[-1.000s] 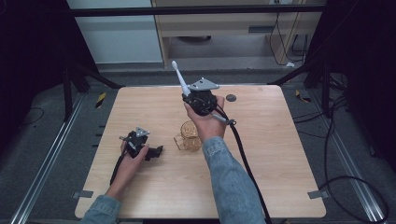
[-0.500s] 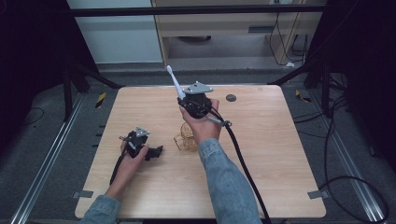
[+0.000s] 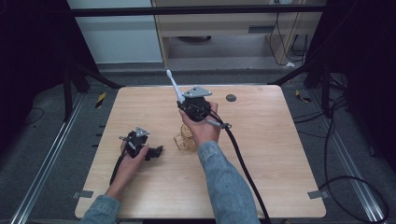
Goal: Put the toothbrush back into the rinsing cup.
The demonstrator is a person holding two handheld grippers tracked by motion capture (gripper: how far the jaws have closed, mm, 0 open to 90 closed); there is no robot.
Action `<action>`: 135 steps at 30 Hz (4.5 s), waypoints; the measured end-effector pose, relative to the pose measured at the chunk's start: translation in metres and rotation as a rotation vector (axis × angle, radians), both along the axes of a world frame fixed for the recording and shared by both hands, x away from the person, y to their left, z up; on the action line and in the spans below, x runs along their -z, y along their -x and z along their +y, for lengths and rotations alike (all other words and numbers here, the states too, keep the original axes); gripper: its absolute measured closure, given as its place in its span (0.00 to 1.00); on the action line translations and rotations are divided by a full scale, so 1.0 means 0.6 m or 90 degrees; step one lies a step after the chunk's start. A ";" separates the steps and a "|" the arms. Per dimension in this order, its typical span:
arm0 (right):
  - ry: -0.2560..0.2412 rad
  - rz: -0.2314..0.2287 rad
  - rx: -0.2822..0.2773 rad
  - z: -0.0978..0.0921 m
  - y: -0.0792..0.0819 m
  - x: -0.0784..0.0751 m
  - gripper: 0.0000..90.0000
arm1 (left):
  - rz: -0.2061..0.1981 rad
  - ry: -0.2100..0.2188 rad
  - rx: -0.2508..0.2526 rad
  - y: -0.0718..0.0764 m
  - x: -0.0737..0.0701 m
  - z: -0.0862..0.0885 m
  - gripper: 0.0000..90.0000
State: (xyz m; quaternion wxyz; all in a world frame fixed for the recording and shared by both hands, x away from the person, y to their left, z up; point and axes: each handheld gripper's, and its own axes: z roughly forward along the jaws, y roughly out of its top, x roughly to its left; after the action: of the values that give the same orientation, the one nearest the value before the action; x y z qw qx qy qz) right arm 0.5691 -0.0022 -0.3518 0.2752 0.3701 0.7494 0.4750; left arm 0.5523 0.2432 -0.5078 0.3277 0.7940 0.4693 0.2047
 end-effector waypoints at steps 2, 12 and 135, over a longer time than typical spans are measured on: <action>-0.001 0.001 -0.002 0.000 -0.002 0.003 0.74 | 0.000 0.000 0.000 0.000 0.000 0.000 0.00; -0.001 0.007 -0.001 0.003 -0.003 0.020 0.74 | 0.000 0.000 0.000 0.000 0.000 0.000 0.00; 0.077 0.092 -0.022 -0.012 0.010 0.109 0.74 | 0.002 -0.002 0.006 -0.001 0.000 0.001 0.00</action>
State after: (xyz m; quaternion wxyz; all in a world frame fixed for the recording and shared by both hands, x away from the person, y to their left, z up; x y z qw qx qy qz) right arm 0.5634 -0.0095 -0.4171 0.2340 0.3732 0.8009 0.4056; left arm 0.5527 0.2439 -0.5076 0.3266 0.7970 0.4659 0.2026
